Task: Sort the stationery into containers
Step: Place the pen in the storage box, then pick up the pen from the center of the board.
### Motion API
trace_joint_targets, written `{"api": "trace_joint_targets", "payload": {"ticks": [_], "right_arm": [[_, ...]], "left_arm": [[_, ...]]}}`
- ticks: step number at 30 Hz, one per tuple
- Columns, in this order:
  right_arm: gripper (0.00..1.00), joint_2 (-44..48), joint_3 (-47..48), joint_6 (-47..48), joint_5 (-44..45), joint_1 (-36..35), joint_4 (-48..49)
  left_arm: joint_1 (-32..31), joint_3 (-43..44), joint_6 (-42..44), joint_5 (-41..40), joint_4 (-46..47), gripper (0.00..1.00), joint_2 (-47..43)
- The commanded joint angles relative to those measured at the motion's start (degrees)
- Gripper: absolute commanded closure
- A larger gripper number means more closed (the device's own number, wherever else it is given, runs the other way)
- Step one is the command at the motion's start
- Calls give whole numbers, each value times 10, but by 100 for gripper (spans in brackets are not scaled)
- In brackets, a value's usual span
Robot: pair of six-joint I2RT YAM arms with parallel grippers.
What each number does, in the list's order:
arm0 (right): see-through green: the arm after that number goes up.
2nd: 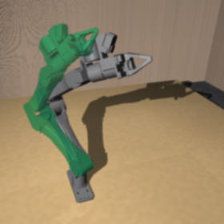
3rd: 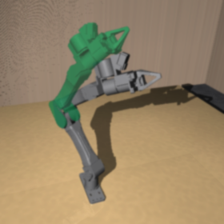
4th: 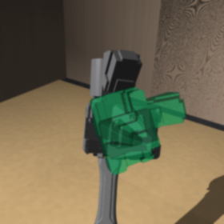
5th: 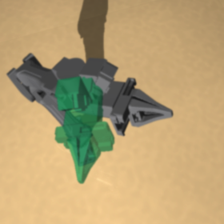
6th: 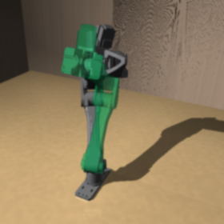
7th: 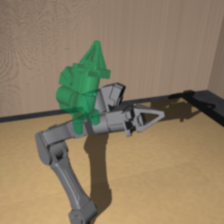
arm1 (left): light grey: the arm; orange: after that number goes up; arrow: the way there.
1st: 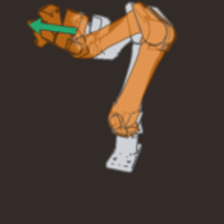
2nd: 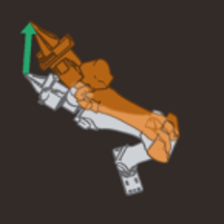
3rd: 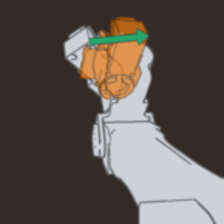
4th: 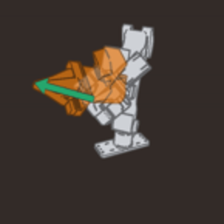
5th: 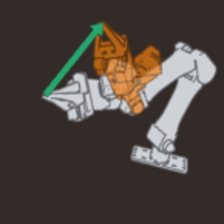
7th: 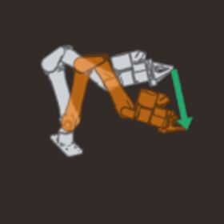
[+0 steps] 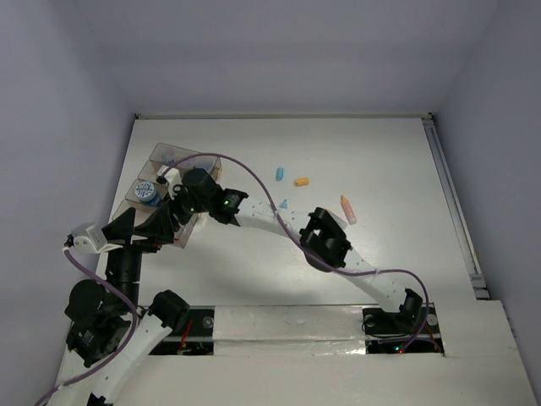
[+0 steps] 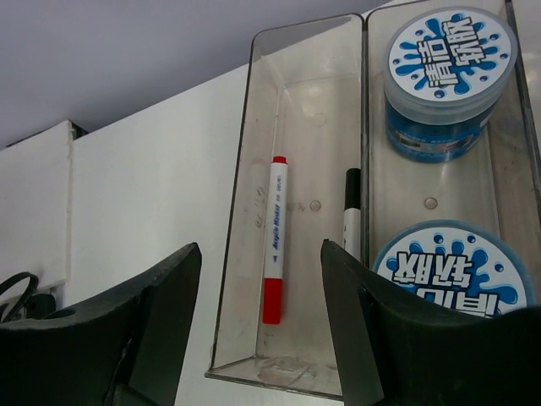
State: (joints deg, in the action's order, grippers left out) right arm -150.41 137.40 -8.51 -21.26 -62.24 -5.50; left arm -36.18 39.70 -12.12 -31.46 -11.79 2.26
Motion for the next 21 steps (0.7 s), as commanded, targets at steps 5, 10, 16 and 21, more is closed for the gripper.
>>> {"api": "trace_joint_targets", "payload": {"ticks": [5, 10, 16, 21], "right_arm": [[35, 180, -149, -3, 40, 19, 137], [36, 309, -366, -1, 150, 56, 148], [44, 463, -590, -85, 268, 152, 74], [35, 525, -670, -120, 335, 165, -74]], "left_arm": [[4, -1, 1, 5, 27, 1, 10], [4, -2, 3, 14, 27, 1, 17], [4, -2, 4, 75, 33, 1, 81], [9, 2, 5, 139, 41, 1, 145]]}}
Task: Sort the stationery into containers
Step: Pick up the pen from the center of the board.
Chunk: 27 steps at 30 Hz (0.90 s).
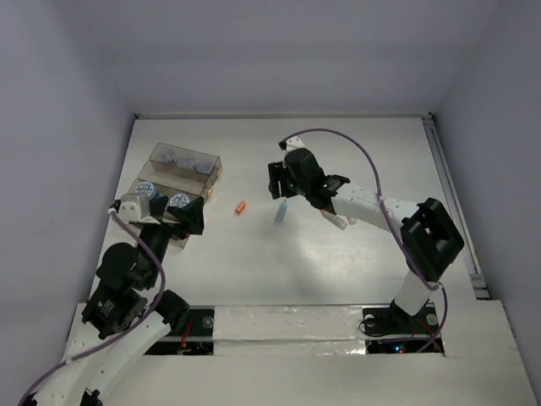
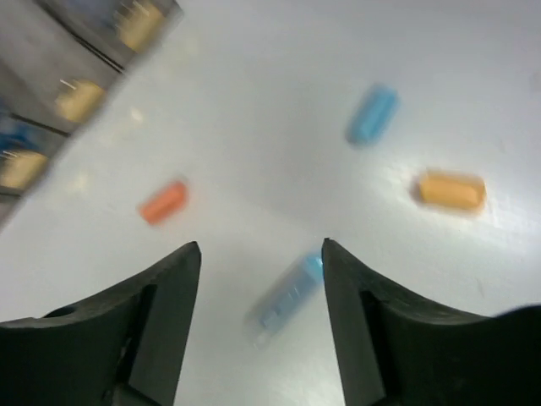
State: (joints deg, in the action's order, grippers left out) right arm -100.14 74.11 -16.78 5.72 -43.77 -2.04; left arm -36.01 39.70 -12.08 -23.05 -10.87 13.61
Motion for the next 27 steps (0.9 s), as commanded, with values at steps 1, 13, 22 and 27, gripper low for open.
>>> {"api": "trace_joint_targets", "payload": {"ticks": [1, 13, 22, 27], "right_arm": [[32, 21, -42, -43, 65, -19, -120], [26, -99, 36, -94, 71, -9, -161], [44, -153, 76, -99, 93, -9, -181], [51, -156, 73, -102, 111, -9, -194]], "left_arm": [[8, 3, 3, 62, 32, 1, 41], [34, 11, -19, 189, 23, 1, 146], [34, 10, -8, 166, 19, 1, 146], [34, 10, -8, 179, 21, 1, 150]]}}
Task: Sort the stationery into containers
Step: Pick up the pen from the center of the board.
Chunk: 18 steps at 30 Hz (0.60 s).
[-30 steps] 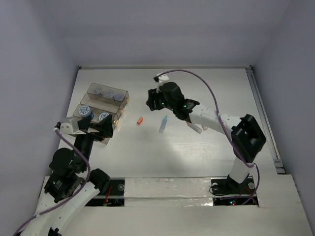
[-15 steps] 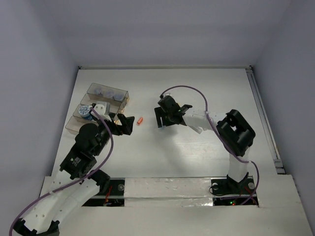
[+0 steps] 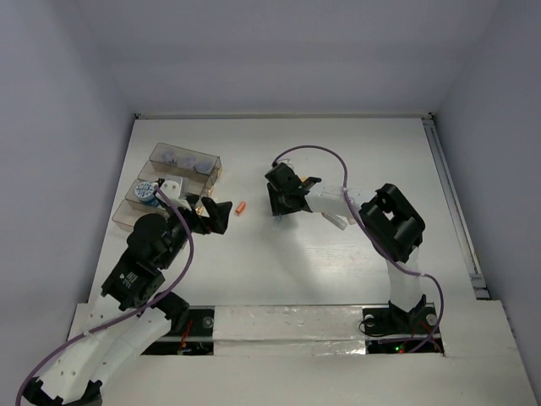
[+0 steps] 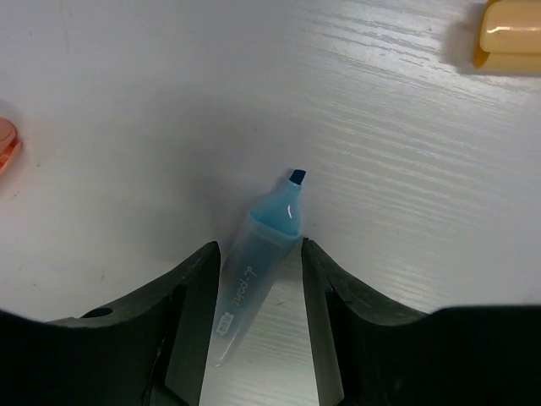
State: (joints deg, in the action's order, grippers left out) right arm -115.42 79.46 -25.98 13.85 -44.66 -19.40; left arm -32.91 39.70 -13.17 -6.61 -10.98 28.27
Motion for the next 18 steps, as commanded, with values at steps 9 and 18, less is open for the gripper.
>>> {"api": "trace_joint_targets", "payload": {"ticks": [9, 18], "right_arm": [[68, -27, 31, -7, 43, 0, -26], [90, 47, -11, -2, 22, 5, 92]], "left_arm": [[3, 9, -32, 102, 36, 3, 15], [3, 2, -70, 160, 52, 9, 83]]}}
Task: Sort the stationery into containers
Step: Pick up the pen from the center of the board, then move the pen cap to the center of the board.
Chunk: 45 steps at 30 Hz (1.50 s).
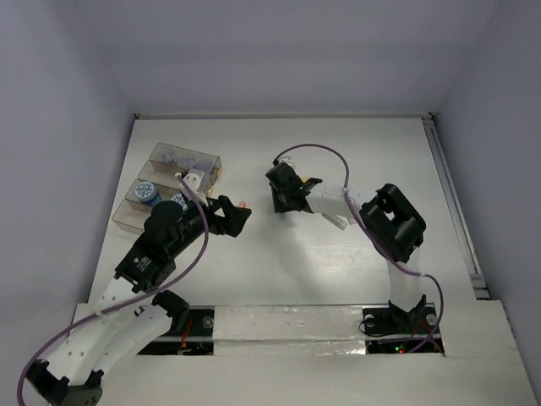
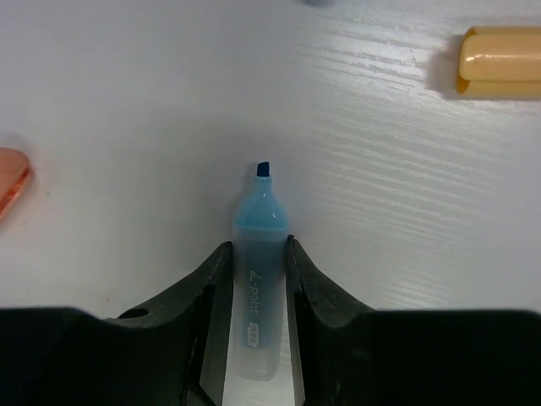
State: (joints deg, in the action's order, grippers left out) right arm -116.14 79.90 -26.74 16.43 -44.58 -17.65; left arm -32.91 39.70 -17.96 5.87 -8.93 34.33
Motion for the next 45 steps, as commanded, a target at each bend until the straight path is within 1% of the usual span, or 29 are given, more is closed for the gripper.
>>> {"api": "trace_joint_targets", "payload": {"ticks": [1, 4, 6, 9, 15, 23, 29, 30, 33, 38, 41, 42, 44, 45], "right_arm": [[91, 86, -33, 7, -12, 5, 92], [90, 135, -59, -1, -18, -7, 155], [90, 174, -66, -5, -20, -29, 197], [90, 216, -78, -11, -24, -47, 239], [89, 265, -97, -16, -44, -81, 283], [88, 290, -114, -13, -46, -108, 300], [88, 304, -133, -18, -56, -108, 312], [88, 309, -134, -17, -56, -113, 314], [88, 315, -141, -19, -56, -113, 318], [88, 319, -146, -23, -72, -113, 324], [88, 318, -147, -28, -78, -113, 322], [88, 318, -149, -29, -78, -113, 322], [88, 318, -152, -33, -79, -113, 323], [88, 318, -152, -33, -80, -113, 321]], "left_arm": [[3, 0, -30, 41, 34, 10, 28], [3, -6, -50, 56, 49, 16, 40], [3, -14, -63, 58, 59, 19, 43], [3, -28, -96, 60, 85, 21, 43], [3, -75, -147, 46, 163, 25, 51], [3, -102, -161, 12, 244, 31, 70], [3, -119, -169, 4, 293, 41, 87], [3, -123, -170, 5, 304, 44, 93], [3, -125, -172, 14, 315, 50, 107], [3, -130, -169, 17, 333, 52, 114], [3, -134, -166, 16, 347, 61, 106], [3, -137, -166, 17, 351, 70, 104], [3, -144, -163, 25, 366, 81, 102], [3, -145, -161, 24, 368, 91, 98]]}}
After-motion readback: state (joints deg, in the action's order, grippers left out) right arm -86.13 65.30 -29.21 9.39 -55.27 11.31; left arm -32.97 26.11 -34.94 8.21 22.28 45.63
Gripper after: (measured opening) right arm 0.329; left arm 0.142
